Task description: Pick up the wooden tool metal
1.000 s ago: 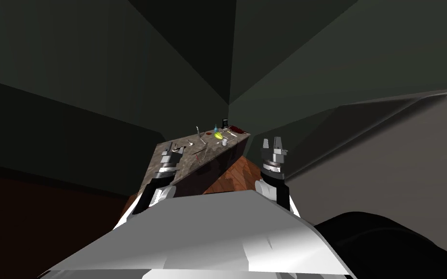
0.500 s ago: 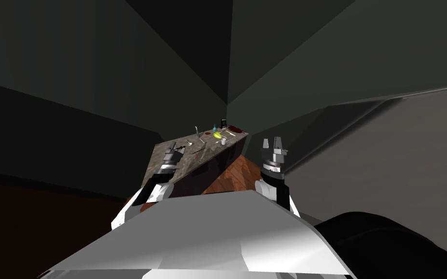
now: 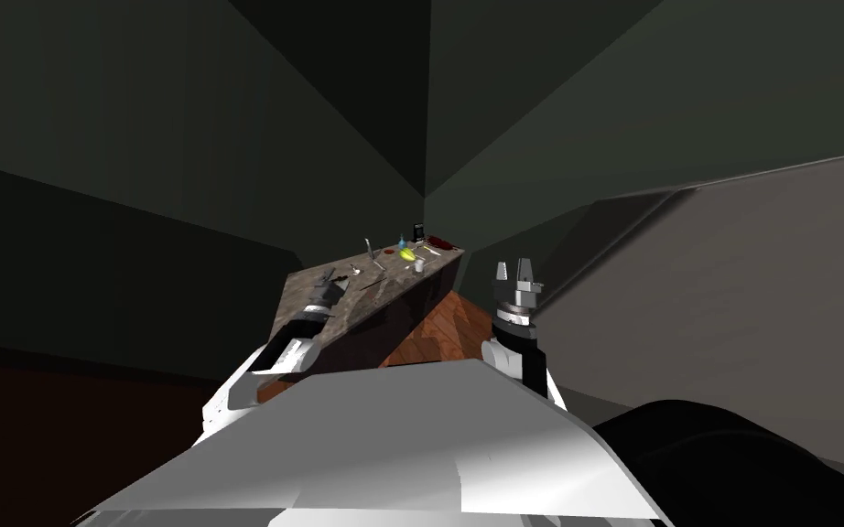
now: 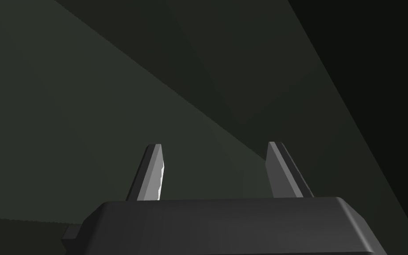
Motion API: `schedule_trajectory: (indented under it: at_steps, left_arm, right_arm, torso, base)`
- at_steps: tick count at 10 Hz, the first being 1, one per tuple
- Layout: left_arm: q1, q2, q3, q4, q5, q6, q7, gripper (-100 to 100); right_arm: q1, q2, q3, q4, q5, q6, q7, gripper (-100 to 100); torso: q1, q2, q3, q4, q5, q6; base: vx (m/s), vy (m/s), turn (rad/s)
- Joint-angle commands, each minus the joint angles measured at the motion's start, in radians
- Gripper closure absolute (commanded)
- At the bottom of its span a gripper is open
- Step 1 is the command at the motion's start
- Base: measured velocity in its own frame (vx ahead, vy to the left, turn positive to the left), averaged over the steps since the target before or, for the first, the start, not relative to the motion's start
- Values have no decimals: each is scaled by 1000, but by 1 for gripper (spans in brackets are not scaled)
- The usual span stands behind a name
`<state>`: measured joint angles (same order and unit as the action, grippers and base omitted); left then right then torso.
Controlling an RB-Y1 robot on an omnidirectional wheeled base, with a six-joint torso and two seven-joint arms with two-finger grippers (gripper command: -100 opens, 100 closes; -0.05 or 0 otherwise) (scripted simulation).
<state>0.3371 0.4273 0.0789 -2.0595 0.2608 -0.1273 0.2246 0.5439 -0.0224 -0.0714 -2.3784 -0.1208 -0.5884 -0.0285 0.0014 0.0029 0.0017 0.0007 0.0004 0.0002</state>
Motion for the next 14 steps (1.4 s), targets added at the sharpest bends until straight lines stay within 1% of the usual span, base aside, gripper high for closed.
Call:
schedule_trajectory:
  at_steps: [1,2,3,4,5,6,7,8,9,10,12,13,14]
  left_arm:
    - [-15,14,5,12,9,50,10,-100]
    - [-15,14,5,12,9,64,10,-100]
    - [-38,46,17,34,29,100,30,-100]
    - [-38,46,17,34,29,130,30,-100]
    - [-61,76,29,57,50,159,52,-100]
    - [-61,76,29,57,50,196,52,-100]
    - [-61,76,29,57,50,200,52,-100]
    - [-83,105,42,81,72,241,74,-100]
    - [-83,105,42,81,72,265,74,-100]
    - [-105,133,54,106,94,296,97,-100]
    - [-105,133,54,106,94,341,97,-100]
    - [-126,160,66,131,116,376,120,-100]
    - [-126,160,66,131,116,402,120,-100]
  right_arm:
    - [0,0,0,0,0,0,0,0]
    - [0,0,0,0,0,0,0,0]
    - [0,0,0,0,0,0,0,0]
    - [0,0,0,0,0,0,0,0]
    - [0,0,0,0,0,0,0,0]
    - [0,0,0,0,0,0,0,0]
    - [0,0,0,0,0,0,0,0]
    - [0,0,0,0,0,0,0,0]
    - [0,0,0,0,0,0,0,0]
    - [0,0,0,0,0,0,0,0]
    - [0,0,0,0,0,0,0,0]
    - [0,0,0,0,0,0,0,0]
    - [0,0,0,0,0,0,0,0]
  torso:
    - [0,0,0,0,0,0]
    - [0,0,0,0,0,0]
    - [-1,-2,-1,0,0,-1]
    - [-1,-1,-1,0,0,0]
    - [0,-1,-1,0,0,-1]
    - [0,-1,-1,0,0,0]
    - [0,-1,-1,0,0,-1]
    - [-1,-2,-1,0,0,-1]
    - [-1,-2,-1,0,0,0]
    - [-1,-2,-1,0,0,-1]
    - [0,-2,-1,0,0,-1]
    - [0,-2,-1,0,0,-1]
    - [-1,-2,-1,0,0,0]
  base:
    - [-44,14,-50]
    - [-16,7,18]
    - [-31,4,-113]
    - [-32,12,-61]
    - [-37,12,-106]
    - [-30,12,-60]
    - [-14,5,13]
    - [-21,-1,-113]
    - [-23,5,-61]
    - [-28,8,-114]
    - [-20,10,-30]
    - [-15,4,-102]
    - [-14,7,-70]
